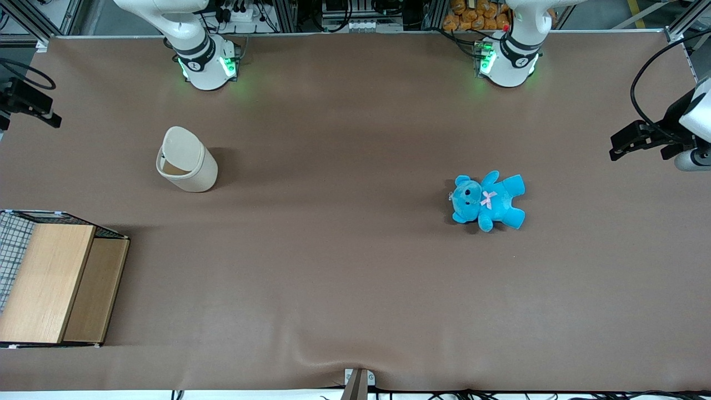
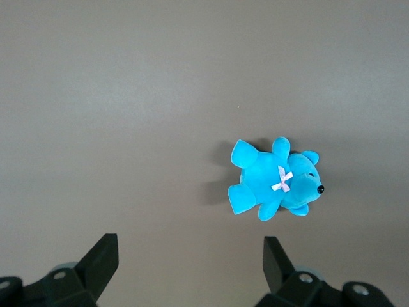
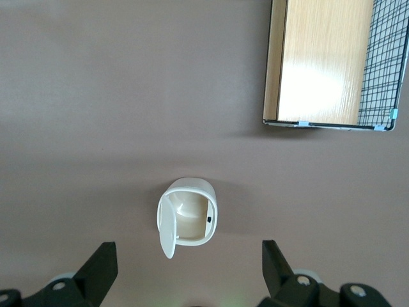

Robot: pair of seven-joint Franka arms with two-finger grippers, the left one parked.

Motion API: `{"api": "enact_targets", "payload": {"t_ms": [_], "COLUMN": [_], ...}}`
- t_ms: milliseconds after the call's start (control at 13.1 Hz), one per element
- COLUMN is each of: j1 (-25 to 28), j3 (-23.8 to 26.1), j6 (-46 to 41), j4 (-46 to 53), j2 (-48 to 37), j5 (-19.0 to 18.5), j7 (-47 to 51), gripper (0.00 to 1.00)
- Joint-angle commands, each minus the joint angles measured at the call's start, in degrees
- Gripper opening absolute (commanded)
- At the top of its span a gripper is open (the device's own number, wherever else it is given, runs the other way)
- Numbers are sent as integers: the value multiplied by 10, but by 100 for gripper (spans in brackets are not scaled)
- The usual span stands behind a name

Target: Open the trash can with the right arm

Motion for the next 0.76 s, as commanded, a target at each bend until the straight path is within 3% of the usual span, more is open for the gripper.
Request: {"api": "enact_targets", "payload": {"t_ms": [0, 686], "j1": [8, -5], "j3": [-9, -8], "j6": [15, 40], "j4": [-34, -9], "j2": [-20, 9], "j5": [7, 4], "j7": [-6, -6], "gripper": [100, 100]}}
